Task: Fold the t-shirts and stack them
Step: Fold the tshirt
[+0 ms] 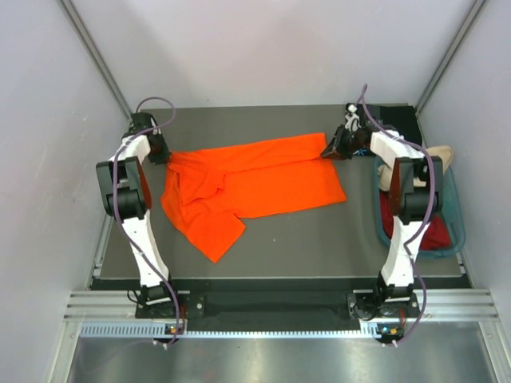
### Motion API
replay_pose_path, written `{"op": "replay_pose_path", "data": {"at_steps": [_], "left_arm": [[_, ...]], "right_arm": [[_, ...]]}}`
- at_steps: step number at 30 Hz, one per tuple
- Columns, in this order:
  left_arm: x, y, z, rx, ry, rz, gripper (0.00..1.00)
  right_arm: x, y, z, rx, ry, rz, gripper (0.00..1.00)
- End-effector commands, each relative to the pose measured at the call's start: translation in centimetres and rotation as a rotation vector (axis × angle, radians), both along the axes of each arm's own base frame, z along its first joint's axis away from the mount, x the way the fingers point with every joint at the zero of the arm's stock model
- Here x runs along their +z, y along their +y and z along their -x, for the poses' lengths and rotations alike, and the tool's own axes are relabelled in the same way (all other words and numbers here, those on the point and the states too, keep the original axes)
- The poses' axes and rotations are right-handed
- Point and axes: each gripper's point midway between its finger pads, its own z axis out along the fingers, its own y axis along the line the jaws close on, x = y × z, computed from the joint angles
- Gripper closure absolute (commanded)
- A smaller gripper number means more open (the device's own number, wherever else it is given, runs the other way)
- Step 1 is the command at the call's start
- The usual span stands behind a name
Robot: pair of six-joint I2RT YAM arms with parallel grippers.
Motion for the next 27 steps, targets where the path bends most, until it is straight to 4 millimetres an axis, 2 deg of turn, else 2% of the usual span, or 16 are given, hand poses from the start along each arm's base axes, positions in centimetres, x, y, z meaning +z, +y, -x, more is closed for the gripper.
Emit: {"op": "replay_pose_path", "data": {"at_steps": [1,3,5,7,8,11,13,16,17,18,19,20,22,23,25,27], "left_arm": [[3.2,3.1,0.9,0.095,-0.064,-0.059,0.96],[3.7,3.4,0.8,0.105,-0.076,-0.06,0.95],[4.5,3.1,0.0,0.091,-0.093,-0.043,0.87],[4.2,2.6,0.2,0.083,-0.063,-0.012,0.65],[4.9,2.5,-0.2,0.088,-0.073,-0.002,0.52],[5.8,2.2,0.0,0.097,-0.093,0.013,0.32],[7.0,2.4,0.5,0.11,-0.101,0.004,0.31],[9.1,2.1,1.3,0.13,-0.123,0.005,0.36],[8.9,1.5,1.9,0.133,-0.111,0.032,0.38],[10.0,1.0,2.4,0.131,-0.131,0.053,0.43],[10.2,0.4,2.7,0.124,-0.136,0.083,0.45],[9.6,-1.0,3.3,0.104,-0.126,0.136,0.48],[10.2,-2.2,4.0,0.1,-0.13,0.178,0.55],[9.6,-3.6,4.5,0.08,-0.121,0.228,0.57],[9.4,-4.7,4.9,0.068,-0.117,0.259,0.59],[7.9,-5.9,5.5,0.065,-0.084,0.271,0.59]], "right_arm": [[1.3,0.3,-3.6,-0.013,-0.103,0.014,0.86],[1.3,0.2,-4.9,-0.027,-0.122,0.008,0.86],[0.8,0.2,-6.4,-0.041,-0.123,-0.007,0.85],[1.4,0.4,-7.9,-0.051,-0.147,-0.028,0.85],[0.6,0.4,-8.3,-0.056,-0.136,-0.032,0.85],[0.7,0.8,-9.7,-0.052,-0.156,-0.057,0.85],[1.1,1.1,-10.3,-0.047,-0.163,-0.075,0.85],[1.6,1.2,-10.5,-0.054,-0.162,-0.092,0.85],[1.8,1.4,-10.5,-0.051,-0.167,-0.096,0.85],[1.9,1.4,-10.4,-0.052,-0.165,-0.101,0.85],[1.9,1.3,-10.3,-0.057,-0.159,-0.103,0.85],[2.1,1.5,-10.2,-0.057,-0.154,-0.107,0.85],[2.1,1.6,-9.8,-0.056,-0.142,-0.115,0.85],[2.1,1.5,-9.8,-0.055,-0.139,-0.118,0.85],[1.8,1.8,-9.1,-0.046,-0.119,-0.129,0.85],[0.8,1.9,-8.3,-0.037,-0.084,-0.133,0.85]]}}
